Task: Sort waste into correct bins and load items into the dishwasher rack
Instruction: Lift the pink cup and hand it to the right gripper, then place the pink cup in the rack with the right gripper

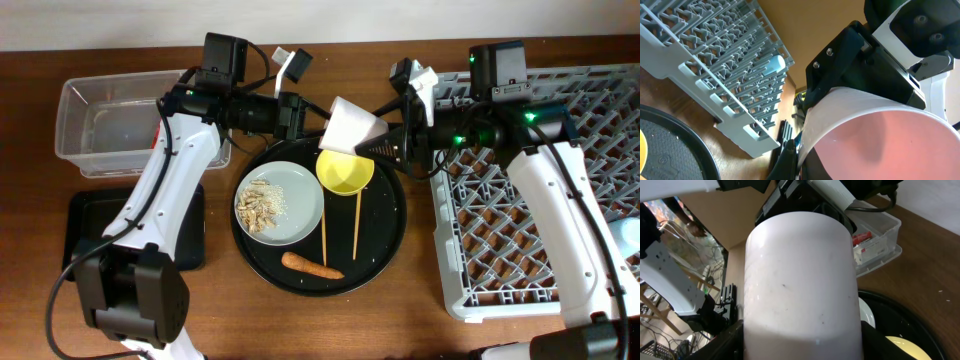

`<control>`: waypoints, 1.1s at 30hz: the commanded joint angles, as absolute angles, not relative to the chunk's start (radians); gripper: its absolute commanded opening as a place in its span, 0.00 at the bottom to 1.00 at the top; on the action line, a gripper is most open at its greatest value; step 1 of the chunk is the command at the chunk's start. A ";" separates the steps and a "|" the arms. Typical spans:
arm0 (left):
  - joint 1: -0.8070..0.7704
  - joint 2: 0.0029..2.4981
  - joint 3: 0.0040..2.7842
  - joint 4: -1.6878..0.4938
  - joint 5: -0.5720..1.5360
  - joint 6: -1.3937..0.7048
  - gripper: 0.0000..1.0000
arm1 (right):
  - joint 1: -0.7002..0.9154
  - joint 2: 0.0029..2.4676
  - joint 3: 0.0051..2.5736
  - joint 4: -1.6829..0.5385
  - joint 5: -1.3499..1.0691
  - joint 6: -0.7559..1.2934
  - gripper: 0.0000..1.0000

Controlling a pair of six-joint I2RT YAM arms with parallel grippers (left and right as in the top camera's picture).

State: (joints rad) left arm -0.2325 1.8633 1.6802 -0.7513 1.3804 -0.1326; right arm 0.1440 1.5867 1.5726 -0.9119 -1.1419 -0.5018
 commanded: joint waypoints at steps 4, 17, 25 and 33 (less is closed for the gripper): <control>-0.237 1.851 1.687 -0.748 1.381 -0.142 0.01 | 0.184 1.591 1.580 -0.915 -1.155 -0.498 0.57; -0.185 1.834 1.687 -0.871 0.880 -0.141 0.30 | 0.180 1.590 1.581 -1.024 -0.760 -0.428 0.34; 0.025 1.671 1.687 -1.193 0.161 -0.119 0.35 | -0.159 1.589 1.626 -1.264 -0.458 -0.173 0.32; 0.042 1.654 1.687 -1.210 0.156 -0.119 0.35 | -0.603 1.594 1.736 -1.378 -0.172 0.101 0.32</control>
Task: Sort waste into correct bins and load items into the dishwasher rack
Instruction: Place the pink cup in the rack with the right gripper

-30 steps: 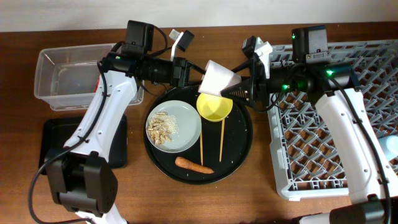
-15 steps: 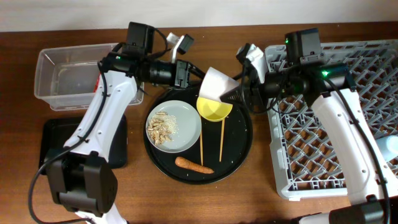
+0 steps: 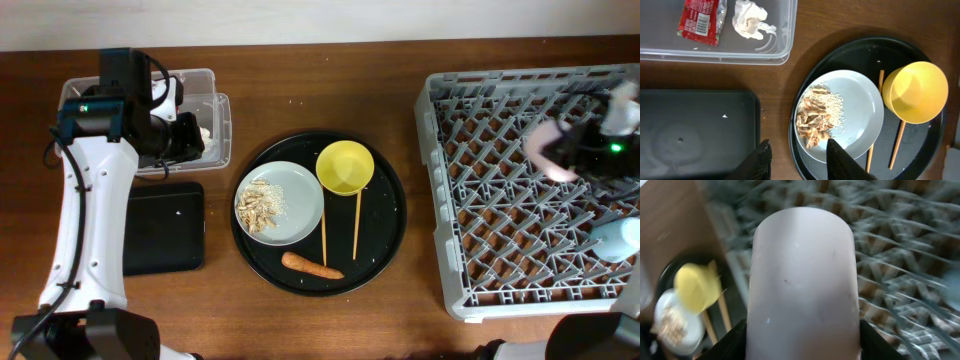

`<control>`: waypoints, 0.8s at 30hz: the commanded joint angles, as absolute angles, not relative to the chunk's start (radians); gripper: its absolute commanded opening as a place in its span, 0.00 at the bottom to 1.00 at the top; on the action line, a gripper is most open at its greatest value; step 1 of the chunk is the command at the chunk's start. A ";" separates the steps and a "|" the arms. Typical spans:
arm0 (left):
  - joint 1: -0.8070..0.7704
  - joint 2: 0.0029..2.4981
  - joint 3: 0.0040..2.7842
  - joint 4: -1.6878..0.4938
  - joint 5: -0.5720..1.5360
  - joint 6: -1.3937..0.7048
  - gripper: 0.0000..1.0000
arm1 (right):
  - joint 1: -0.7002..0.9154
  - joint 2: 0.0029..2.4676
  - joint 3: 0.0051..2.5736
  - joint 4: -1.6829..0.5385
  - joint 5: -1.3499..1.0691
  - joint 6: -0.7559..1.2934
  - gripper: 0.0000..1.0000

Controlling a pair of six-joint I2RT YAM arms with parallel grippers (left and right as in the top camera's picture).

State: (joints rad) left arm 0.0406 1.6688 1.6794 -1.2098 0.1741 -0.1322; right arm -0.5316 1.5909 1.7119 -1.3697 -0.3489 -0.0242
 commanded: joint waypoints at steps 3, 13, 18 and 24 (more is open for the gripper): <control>0.042 1.654 1.687 -1.210 0.156 -0.119 0.35 | -0.662 1.633 1.736 -1.389 -0.038 0.146 0.32; 0.042 1.654 1.687 -1.211 0.156 -0.119 0.35 | -0.669 1.848 1.733 -1.459 0.035 0.128 0.33; 0.042 1.654 1.687 -1.218 0.156 -0.119 0.36 | -0.669 1.932 1.732 -1.442 0.038 0.128 0.63; 0.042 1.654 1.687 -1.218 0.156 -0.119 0.36 | -0.669 1.923 1.754 -1.456 -0.024 0.129 0.78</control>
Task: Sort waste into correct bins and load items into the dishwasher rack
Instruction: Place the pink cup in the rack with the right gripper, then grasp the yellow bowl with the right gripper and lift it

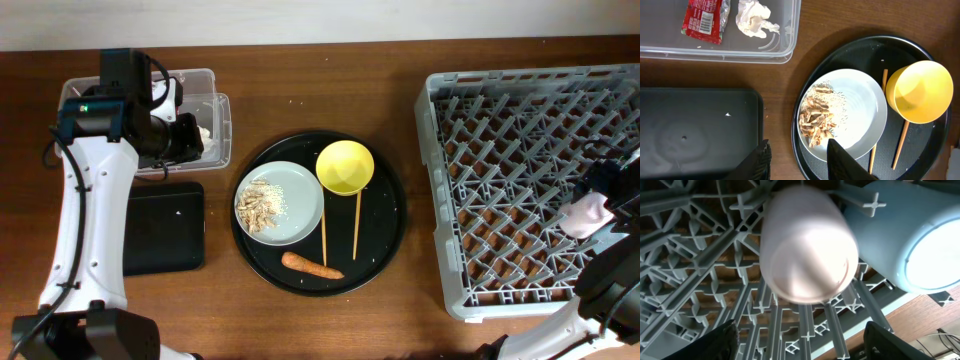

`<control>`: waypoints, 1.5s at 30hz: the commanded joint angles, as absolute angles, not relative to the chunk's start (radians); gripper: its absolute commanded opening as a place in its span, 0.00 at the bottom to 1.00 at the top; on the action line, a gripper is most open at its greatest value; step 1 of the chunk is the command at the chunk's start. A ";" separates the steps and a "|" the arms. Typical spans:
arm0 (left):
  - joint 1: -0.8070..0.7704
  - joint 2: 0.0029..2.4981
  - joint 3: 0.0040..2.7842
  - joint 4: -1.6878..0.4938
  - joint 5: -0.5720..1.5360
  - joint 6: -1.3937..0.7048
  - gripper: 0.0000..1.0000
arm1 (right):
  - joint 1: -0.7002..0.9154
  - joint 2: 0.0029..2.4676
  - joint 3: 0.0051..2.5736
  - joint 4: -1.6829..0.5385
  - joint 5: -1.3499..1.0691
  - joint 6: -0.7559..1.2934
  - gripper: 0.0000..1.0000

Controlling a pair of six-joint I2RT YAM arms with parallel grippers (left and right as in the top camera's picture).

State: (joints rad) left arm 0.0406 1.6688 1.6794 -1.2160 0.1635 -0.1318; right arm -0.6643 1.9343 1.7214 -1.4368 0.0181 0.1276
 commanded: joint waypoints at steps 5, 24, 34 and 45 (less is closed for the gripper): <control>0.042 1.654 1.687 -1.218 0.156 -0.119 0.36 | -0.609 1.851 1.900 -1.540 -0.332 -0.026 0.67; 0.042 1.654 1.687 -1.217 0.156 -0.119 0.37 | -0.004 1.839 1.409 -1.161 -0.131 0.013 0.04; 0.042 1.654 1.687 -1.218 0.156 -0.119 0.36 | 0.006 1.839 1.409 -1.099 -0.272 -0.046 0.04; 0.042 1.655 1.687 -1.217 0.156 -0.119 0.55 | 0.029 1.836 1.844 -1.257 -0.225 -0.014 0.34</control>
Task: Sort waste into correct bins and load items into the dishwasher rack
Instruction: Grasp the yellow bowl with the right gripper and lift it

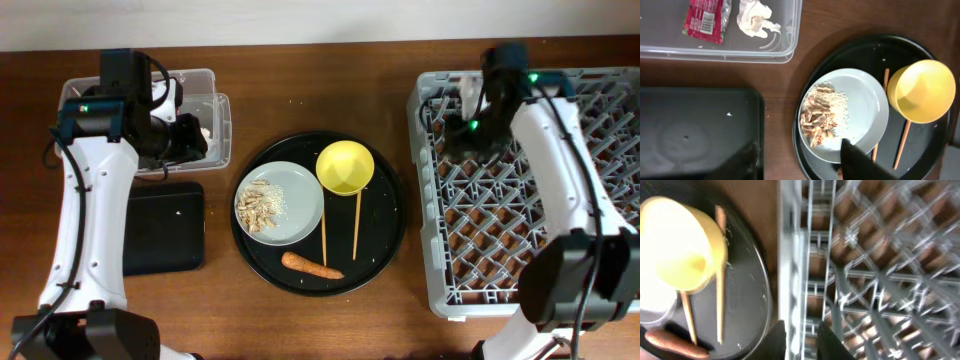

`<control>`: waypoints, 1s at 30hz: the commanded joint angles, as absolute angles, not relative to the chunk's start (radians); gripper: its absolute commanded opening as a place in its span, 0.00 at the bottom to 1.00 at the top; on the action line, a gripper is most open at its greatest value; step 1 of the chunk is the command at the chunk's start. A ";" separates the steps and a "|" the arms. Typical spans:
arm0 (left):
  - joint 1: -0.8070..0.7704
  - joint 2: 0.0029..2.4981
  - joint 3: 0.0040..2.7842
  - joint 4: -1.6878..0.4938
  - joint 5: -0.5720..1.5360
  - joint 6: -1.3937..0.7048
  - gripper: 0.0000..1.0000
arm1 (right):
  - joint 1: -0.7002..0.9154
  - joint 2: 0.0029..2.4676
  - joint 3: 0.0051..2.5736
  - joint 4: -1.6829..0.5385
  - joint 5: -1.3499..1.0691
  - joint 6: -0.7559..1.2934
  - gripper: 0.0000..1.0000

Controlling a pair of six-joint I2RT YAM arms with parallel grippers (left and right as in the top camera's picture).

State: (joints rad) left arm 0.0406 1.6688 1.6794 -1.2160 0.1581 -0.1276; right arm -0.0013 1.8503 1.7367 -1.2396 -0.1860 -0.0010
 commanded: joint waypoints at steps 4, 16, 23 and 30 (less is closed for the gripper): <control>0.042 1.655 1.687 -1.217 0.156 -0.119 0.64 | 0.187 1.876 1.850 -1.217 -0.257 -0.024 0.50; 0.042 1.655 1.687 -1.209 -0.034 -0.146 0.80 | 0.321 2.181 1.850 -1.106 -0.074 0.245 0.20; 0.042 1.655 1.687 -1.209 -0.034 -0.145 0.83 | 0.355 2.234 1.850 -1.099 -0.073 0.250 0.10; 0.042 1.655 1.687 -1.209 -0.034 -0.145 0.84 | 0.355 2.234 1.837 -1.100 -0.073 0.279 0.09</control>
State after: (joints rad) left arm 0.0406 1.6688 1.6794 -1.2118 -0.0196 -0.1364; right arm 0.3489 2.2250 1.8454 -1.0985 -0.0860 0.2638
